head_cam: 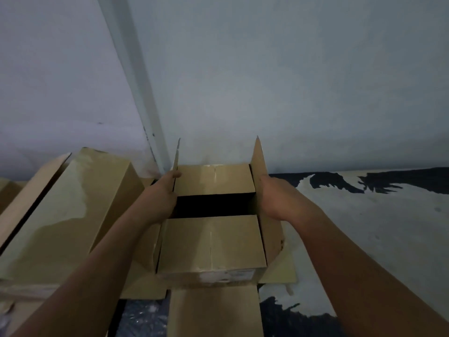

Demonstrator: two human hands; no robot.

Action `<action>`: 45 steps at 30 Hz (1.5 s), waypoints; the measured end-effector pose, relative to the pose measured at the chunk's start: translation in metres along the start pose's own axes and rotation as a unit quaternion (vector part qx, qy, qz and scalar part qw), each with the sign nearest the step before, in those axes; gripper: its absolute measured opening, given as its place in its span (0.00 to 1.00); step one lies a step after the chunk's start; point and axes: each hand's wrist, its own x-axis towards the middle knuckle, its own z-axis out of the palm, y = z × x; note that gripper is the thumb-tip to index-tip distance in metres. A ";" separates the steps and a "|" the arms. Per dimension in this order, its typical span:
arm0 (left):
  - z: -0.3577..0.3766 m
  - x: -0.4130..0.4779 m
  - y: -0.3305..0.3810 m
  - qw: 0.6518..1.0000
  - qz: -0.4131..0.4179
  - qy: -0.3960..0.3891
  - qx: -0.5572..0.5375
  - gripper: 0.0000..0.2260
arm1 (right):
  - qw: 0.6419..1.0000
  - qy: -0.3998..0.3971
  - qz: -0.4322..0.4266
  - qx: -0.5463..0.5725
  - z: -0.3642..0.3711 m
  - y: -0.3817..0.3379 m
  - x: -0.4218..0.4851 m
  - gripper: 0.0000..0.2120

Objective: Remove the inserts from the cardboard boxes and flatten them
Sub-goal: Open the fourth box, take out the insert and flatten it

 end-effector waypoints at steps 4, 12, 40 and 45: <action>0.009 -0.009 0.020 0.995 0.016 0.041 -0.085 0.21 | 0.999 0.041 0.012 -0.003 -0.013 0.035 -0.002 0.18; 0.044 -0.008 0.055 0.979 -0.009 0.059 -0.194 0.20 | 0.995 0.092 0.036 -0.004 -0.031 0.101 -0.004 0.24; 0.147 -0.012 0.048 0.973 -0.142 -0.028 0.181 0.20 | 0.997 -0.015 0.080 0.008 0.061 0.196 0.013 0.38; 0.175 -0.012 0.040 0.991 -0.131 0.009 0.014 0.19 | 0.995 -0.032 0.050 0.081 0.068 0.201 0.013 0.33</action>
